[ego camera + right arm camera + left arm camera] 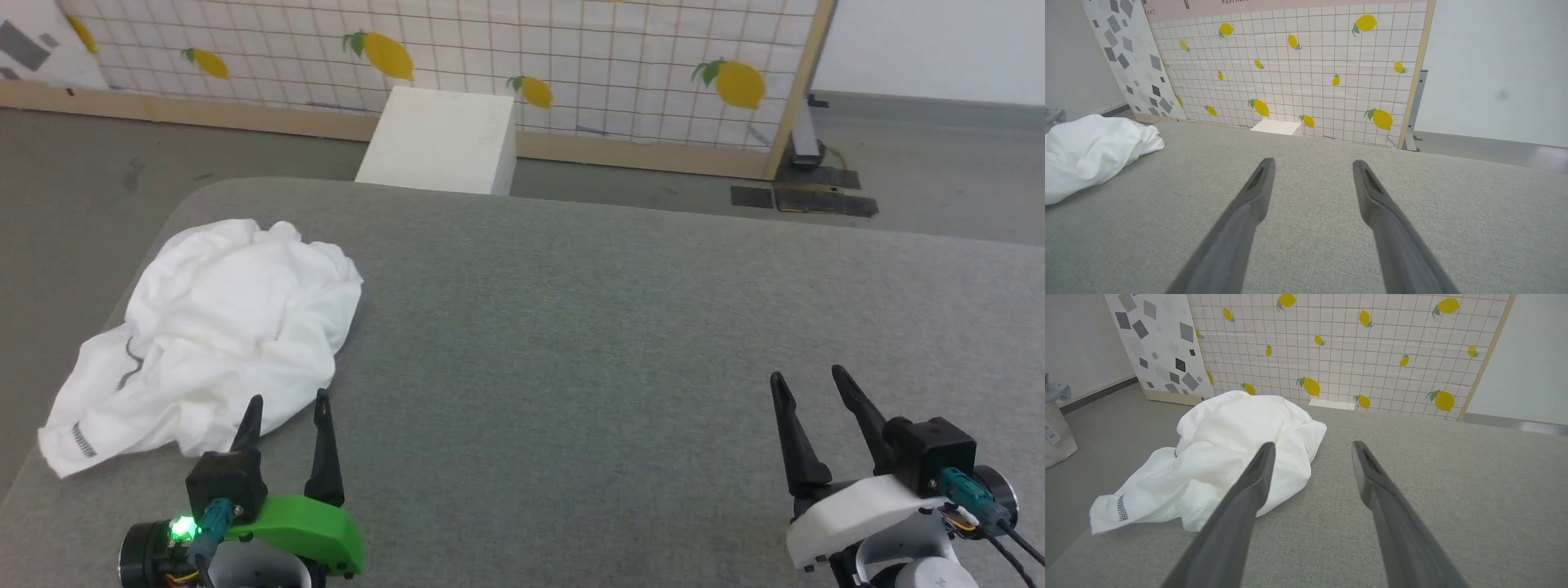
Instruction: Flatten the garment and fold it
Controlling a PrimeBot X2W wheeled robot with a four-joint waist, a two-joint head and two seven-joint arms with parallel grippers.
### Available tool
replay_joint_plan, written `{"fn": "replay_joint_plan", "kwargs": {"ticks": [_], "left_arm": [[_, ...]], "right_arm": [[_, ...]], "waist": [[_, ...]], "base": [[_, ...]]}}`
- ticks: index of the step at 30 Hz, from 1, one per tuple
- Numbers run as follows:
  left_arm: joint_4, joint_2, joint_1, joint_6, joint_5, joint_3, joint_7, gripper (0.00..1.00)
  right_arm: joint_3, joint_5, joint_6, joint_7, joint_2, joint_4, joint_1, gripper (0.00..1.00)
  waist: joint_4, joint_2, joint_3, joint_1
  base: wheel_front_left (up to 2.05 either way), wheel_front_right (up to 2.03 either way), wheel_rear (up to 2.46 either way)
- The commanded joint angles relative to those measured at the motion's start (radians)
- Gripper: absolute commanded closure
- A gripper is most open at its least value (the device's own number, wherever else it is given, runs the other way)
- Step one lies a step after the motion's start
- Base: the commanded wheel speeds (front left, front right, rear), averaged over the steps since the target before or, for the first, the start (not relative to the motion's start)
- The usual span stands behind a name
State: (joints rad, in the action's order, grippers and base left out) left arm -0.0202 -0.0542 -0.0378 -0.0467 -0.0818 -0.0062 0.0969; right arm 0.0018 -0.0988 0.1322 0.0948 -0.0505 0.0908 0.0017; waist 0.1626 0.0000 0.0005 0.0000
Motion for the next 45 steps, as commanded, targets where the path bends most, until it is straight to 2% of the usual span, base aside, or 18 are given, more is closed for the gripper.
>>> {"fn": "replay_joint_plan", "kwargs": {"ticks": [1,25,45], "left_arm": [[0.0,0.002,-0.015,-0.01,-0.006,0.003,0.01,0.0],[0.006,0.002,-0.054,-0.049,-0.04,0.003,0.059,0.0],[0.002,0.003,-0.08,-0.079,-0.059,-0.005,0.1,0.0]], "right_arm": [[0.002,-0.009,-0.001,0.011,0.0,0.007,0.014,0.0],[0.011,-0.041,-0.001,0.061,0.0,0.061,0.024,0.0],[0.03,-0.045,-0.001,0.102,0.0,0.107,0.026,0.0]], "waist": [[0.023,0.0,-0.001,0.0],[0.186,0.0,-0.003,0.0],[0.276,0.0,0.002,0.0]], "base": [[0.0,0.0,0.0],[0.0,0.0,0.0],[0.0,0.0,0.0]]}}
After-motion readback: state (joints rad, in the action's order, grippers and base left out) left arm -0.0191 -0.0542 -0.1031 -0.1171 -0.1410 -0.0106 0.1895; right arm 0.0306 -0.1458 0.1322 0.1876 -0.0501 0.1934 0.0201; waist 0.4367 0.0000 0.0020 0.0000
